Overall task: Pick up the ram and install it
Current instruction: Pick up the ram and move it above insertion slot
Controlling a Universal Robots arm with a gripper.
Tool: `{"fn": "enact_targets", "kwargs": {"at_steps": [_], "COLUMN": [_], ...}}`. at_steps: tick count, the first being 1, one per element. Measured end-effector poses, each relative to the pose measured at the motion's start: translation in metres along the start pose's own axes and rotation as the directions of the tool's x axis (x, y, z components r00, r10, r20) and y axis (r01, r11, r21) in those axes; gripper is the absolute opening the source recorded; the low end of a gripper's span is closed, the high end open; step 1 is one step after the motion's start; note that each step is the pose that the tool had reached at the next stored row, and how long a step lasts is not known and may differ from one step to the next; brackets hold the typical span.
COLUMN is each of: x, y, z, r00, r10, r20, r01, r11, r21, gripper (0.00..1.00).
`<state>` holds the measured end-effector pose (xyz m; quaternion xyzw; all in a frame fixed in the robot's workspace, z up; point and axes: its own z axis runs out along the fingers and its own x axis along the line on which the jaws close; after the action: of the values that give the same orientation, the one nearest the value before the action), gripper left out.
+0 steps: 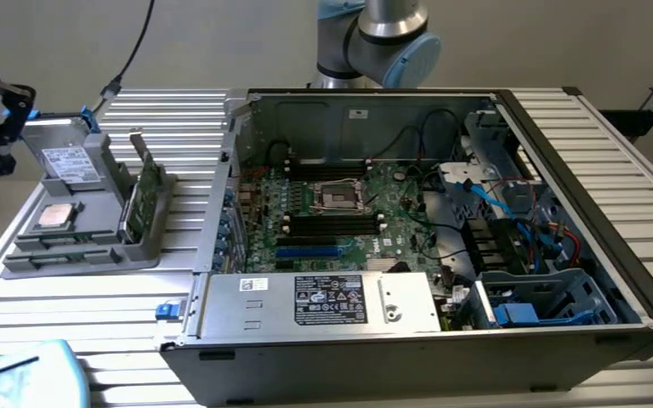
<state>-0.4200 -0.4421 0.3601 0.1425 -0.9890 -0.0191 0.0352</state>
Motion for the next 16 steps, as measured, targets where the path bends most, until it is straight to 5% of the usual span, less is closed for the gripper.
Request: {"fn": "enact_targets", "kwargs": {"at_steps": [8,16], "x": [0.0,-0.001], "y": [-0.0003,-0.0005], "z": [0.0056,0.0112], "r00": [0.9896,0.9584], "r10": [-0.143,-0.285], "r20": [-0.0075,-0.0163], "r01": [0.143,0.285], "r11": [0.9896,0.9584], "r21": [0.0087,0.0163], "gripper": [0.11,0.11]}}
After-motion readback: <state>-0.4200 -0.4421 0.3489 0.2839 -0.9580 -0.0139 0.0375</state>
